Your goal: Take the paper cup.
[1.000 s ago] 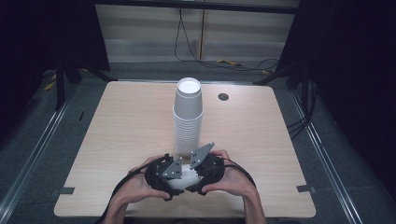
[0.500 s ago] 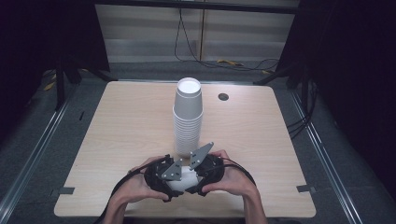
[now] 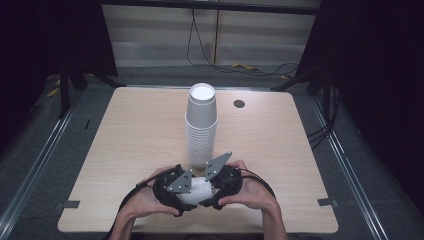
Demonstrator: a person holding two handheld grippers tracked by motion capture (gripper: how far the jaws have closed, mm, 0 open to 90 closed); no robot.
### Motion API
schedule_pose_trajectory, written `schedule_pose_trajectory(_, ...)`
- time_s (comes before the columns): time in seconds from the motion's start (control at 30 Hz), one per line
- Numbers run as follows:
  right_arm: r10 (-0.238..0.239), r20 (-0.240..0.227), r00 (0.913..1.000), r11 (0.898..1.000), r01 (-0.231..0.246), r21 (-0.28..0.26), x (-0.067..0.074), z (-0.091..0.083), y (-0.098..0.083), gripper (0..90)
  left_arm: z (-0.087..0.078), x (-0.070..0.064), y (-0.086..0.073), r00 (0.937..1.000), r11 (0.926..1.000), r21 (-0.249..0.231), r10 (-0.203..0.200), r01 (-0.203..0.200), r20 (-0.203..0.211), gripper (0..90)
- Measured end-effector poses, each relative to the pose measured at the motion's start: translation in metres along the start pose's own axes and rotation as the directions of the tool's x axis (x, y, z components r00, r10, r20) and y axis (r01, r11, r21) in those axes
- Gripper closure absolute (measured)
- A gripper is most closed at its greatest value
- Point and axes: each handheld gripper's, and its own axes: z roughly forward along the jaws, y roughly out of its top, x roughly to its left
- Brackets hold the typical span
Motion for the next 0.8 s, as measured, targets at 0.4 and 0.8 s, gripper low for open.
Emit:
schedule_pose_trajectory(0.4, 0.002, 0.01, 0.9999, 1.0, -0.002, 0.01, 0.0, -0.002, -0.001, 22.6, -0.004, -0.003, -0.001, 0.9996, 0.9985, -0.055, -0.003, 0.001, -0.027, 13.5)
schedule_pose_trajectory(0.8, -0.002, 0.017, 0.9999, 1.0, 0.001, 0.026, 0.001, -0.001, -0.003, 22.6, -0.012, -0.001, -0.002, 0.9996, 0.9922, -0.122, -0.025, 0.022, -0.016, 14.5)
